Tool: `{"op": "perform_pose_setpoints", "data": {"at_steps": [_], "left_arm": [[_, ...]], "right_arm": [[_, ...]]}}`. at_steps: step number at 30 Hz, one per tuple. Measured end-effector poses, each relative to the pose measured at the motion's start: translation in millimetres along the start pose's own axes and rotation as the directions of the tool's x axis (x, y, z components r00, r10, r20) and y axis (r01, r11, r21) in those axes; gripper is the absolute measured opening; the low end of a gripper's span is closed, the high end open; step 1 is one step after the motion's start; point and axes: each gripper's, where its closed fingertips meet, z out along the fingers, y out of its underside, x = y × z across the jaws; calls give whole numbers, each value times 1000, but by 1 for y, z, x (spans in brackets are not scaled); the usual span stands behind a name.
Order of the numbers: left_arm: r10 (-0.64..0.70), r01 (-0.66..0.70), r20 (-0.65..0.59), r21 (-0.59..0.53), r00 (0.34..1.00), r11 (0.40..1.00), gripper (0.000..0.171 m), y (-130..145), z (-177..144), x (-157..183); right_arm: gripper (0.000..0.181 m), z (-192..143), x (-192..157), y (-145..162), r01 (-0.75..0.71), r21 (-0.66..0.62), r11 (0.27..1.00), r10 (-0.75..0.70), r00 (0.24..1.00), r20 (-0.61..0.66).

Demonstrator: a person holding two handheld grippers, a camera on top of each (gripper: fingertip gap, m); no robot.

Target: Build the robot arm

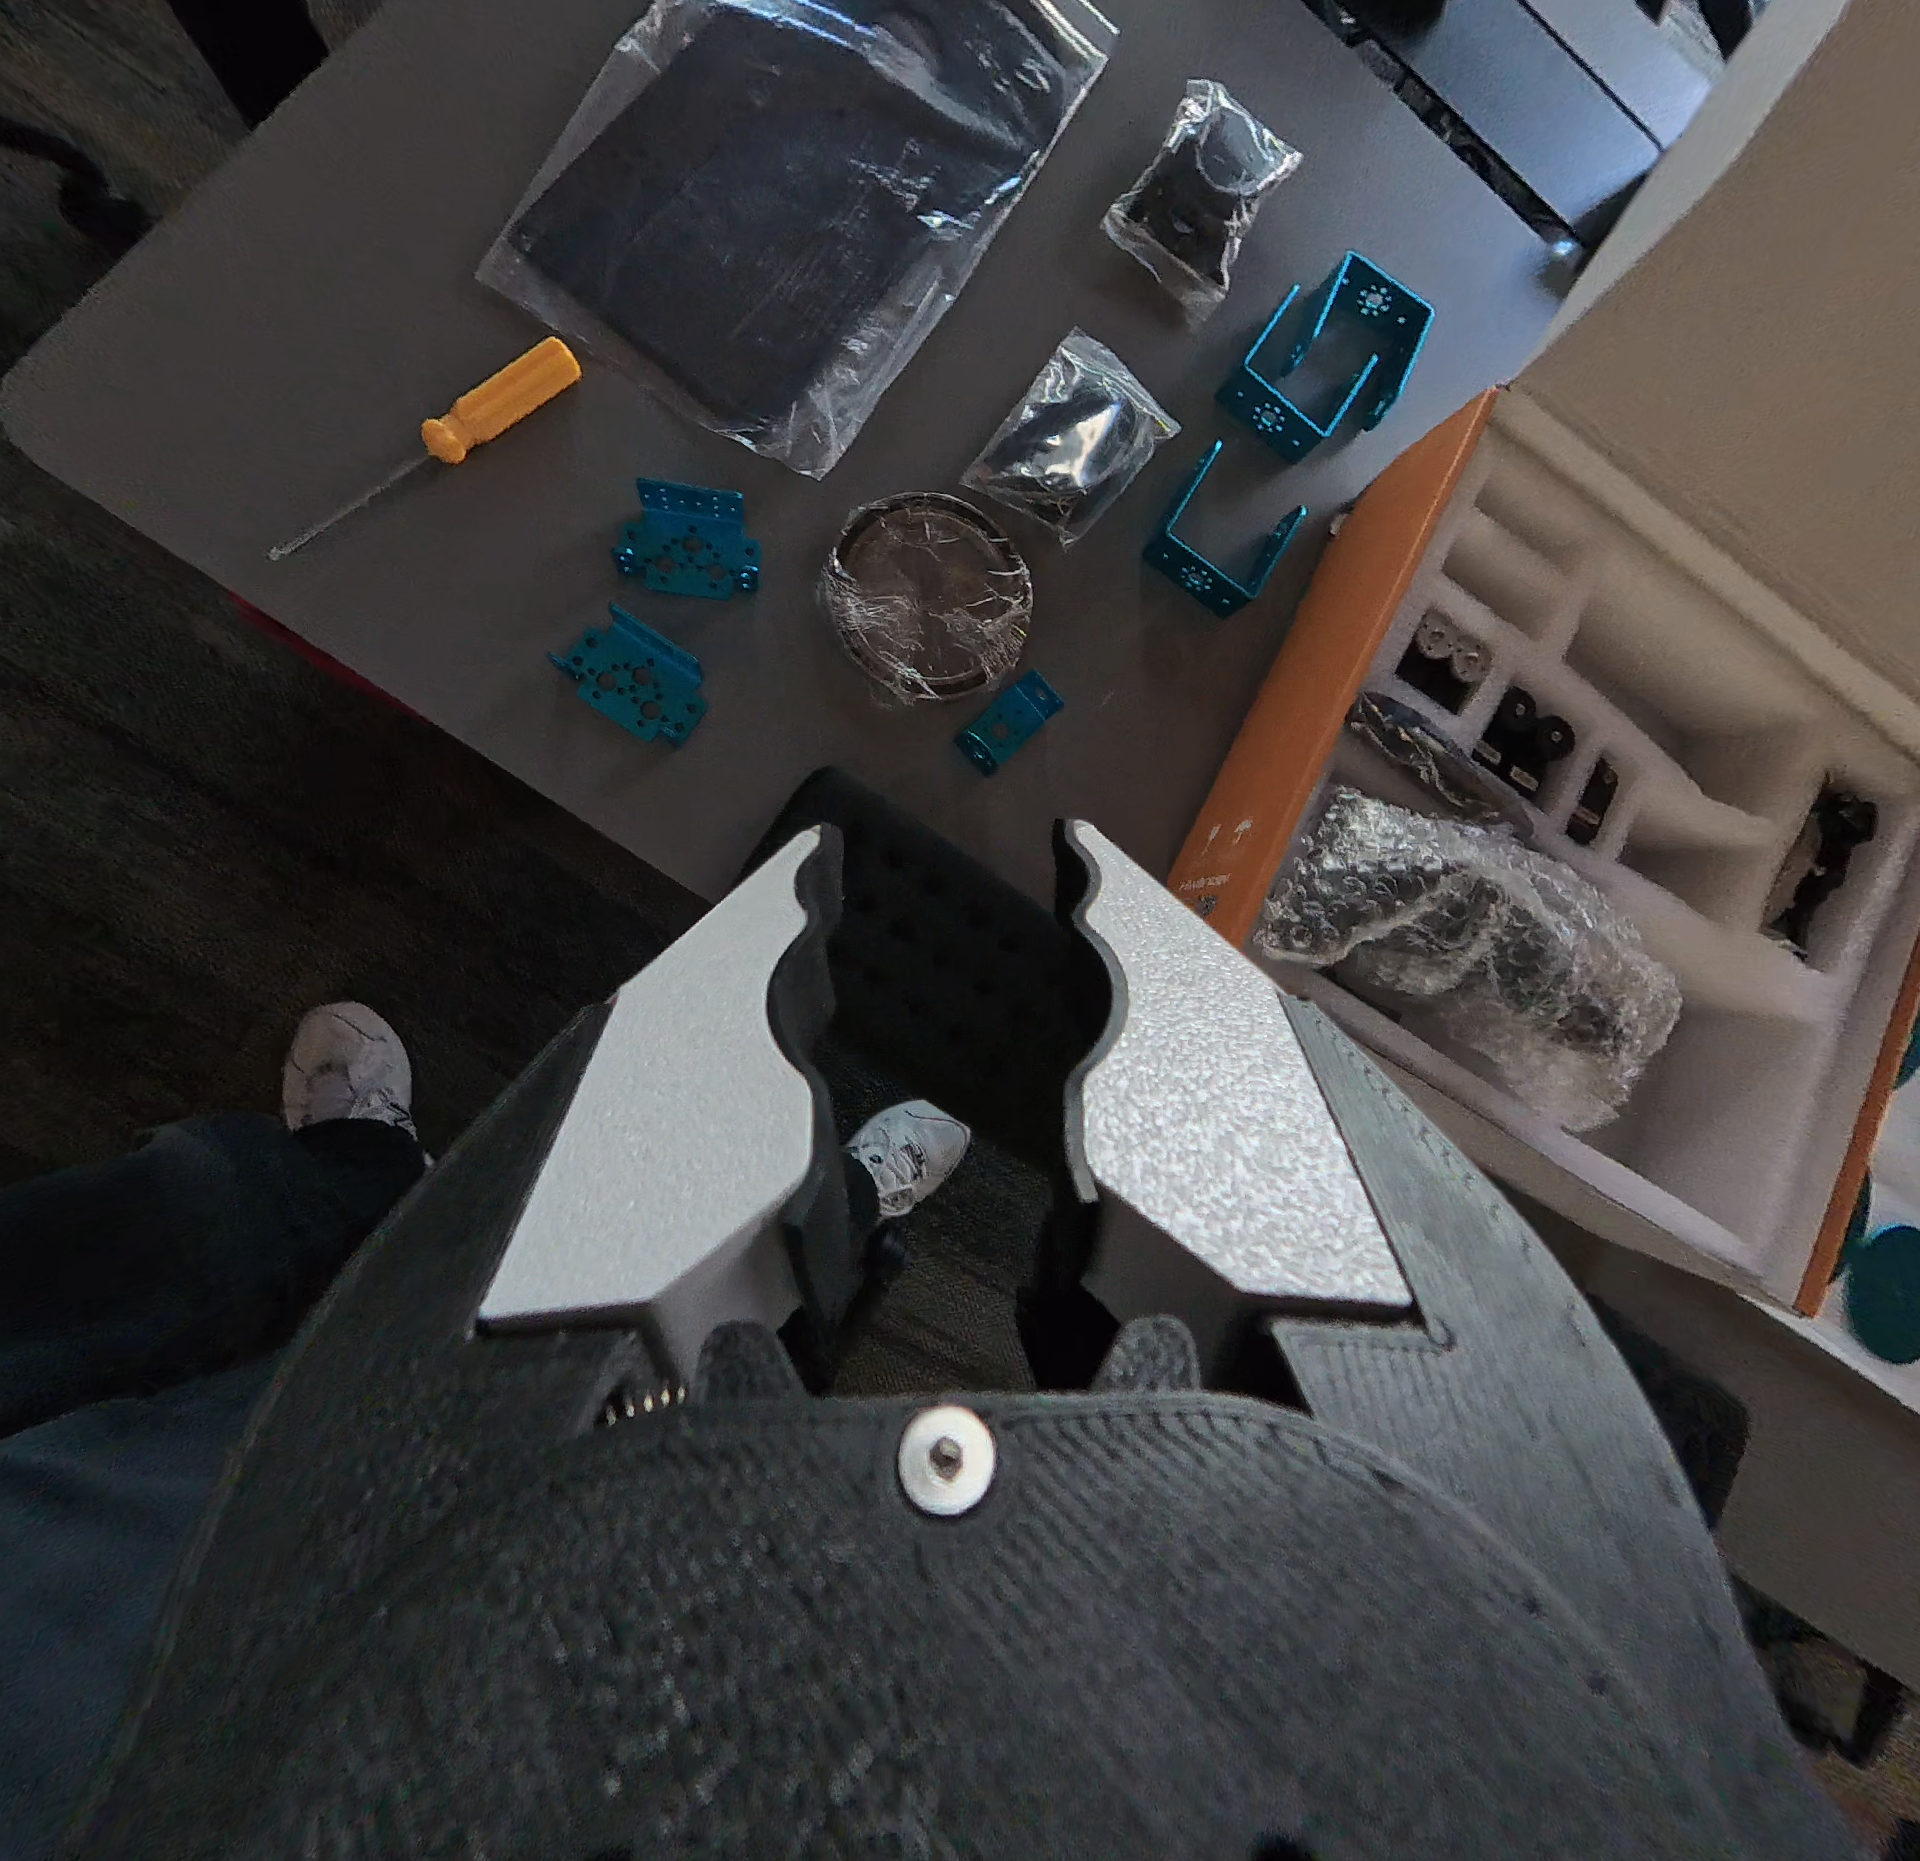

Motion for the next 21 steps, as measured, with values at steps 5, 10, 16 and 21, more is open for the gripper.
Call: {"op": "perform_pose_setpoints", "data": {"at_steps": [5, 10, 16, 21], "left_arm": [[-109, 115, -142, 31, 984, 993, 41, -15, 55, 56], [-273, 271, -350, -56, 896, 961, 52, -23, 160, 141], [-404, 362, -379, -179, 832, 915, 65, -35, 329, 204], [-522, 461, -341, -247, 782, 852, 80, -55, 469, 219]], "right_arm": [[40, -4, 50, 33, -88, 65, 994, 88, 996, -1], [40, -23, 155, 54, -225, 210, 952, 216, 974, 64], [48, -20, 334, 62, -341, 290, 894, 305, 938, 164], [59, 12, 433, 34, -423, 267, 866, 348, 893, 286]]}}
